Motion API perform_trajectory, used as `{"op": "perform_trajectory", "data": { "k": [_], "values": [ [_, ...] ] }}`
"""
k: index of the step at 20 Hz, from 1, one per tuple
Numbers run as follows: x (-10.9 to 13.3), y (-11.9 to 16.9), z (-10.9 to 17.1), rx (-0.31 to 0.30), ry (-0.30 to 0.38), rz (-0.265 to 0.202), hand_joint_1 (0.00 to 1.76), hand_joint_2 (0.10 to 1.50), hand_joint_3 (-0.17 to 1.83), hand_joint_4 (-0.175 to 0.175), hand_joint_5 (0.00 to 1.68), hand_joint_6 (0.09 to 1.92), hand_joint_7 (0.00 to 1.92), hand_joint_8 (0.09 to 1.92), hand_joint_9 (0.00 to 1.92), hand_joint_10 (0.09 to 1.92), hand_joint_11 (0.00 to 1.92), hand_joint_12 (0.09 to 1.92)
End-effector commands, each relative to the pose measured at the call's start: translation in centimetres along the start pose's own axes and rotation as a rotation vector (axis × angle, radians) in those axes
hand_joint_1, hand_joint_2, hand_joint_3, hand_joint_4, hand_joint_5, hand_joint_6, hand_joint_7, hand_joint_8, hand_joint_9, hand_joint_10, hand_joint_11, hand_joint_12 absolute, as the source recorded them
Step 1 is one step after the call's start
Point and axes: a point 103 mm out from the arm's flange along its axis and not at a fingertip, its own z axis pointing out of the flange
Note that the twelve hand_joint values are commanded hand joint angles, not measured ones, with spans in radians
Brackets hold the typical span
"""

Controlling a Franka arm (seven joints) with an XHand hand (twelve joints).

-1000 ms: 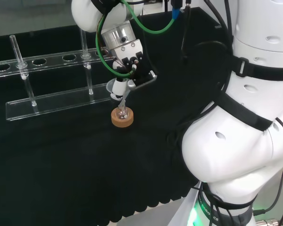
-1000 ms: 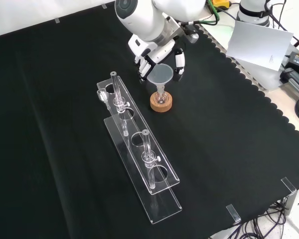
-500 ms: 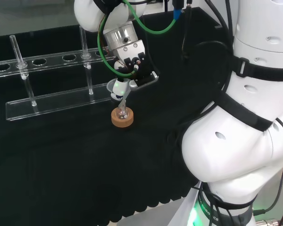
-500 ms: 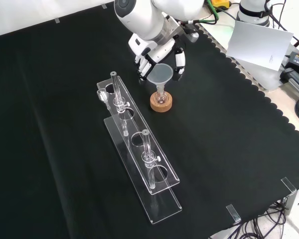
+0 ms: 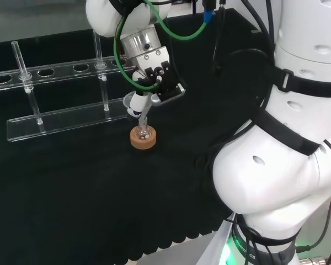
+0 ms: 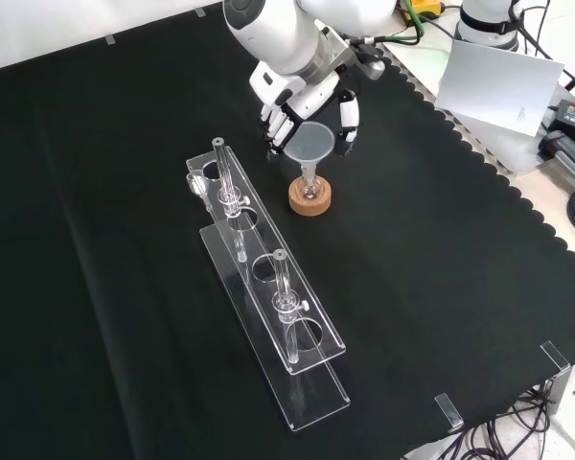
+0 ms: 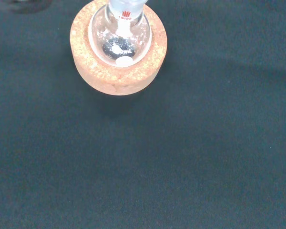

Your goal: Place the funnel on the round-bottom flask.

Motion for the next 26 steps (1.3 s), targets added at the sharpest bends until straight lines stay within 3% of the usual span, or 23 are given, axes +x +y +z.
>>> {"op": "perform_trajectory", "data": {
  "k": [1, 7, 12, 15, 22, 26],
  "values": [
    [0.1, -0.1, 0.1, 0.008, -0.006, -0.001, 0.62, 0.65, 0.44, -0.071, 0.32, 0.24, 0.23, 0.8, 0.58, 0.68, 0.39, 1.32],
    [0.3, -0.2, 0.2, 0.018, -0.002, 0.0, 0.62, 0.66, 0.42, -0.071, 0.32, 0.2, 0.18, 0.79, 0.53, 0.68, 0.36, 1.33],
    [0.3, -0.3, 0.2, 0.003, -0.002, -0.002, 0.59, 0.67, 0.37, -0.073, 0.28, 0.1, 0.04, 0.75, 0.35, 0.74, 0.28, 1.37],
    [0.2, -0.4, 0.2, -0.005, 0.008, 0.003, 0.57, 0.68, 0.33, -0.07, 0.24, 0.09, 0.0, 0.63, 0.23, 0.77, 0.23, 1.38],
    [-0.6, -1.1, -0.2, -0.082, 0.035, 0.015, 0.51, 0.69, 0.24, -0.056, 0.07, 0.09, 0.0, 0.12, 0.03, 0.8, 0.12, 1.43],
    [-0.7, -1.4, -0.6, -0.121, 0.04, 0.017, 0.5, 0.69, 0.2, -0.052, 0.01, 0.09, 0.0, 0.09, 0.0, 0.68, 0.07, 1.45]
  ]
}}
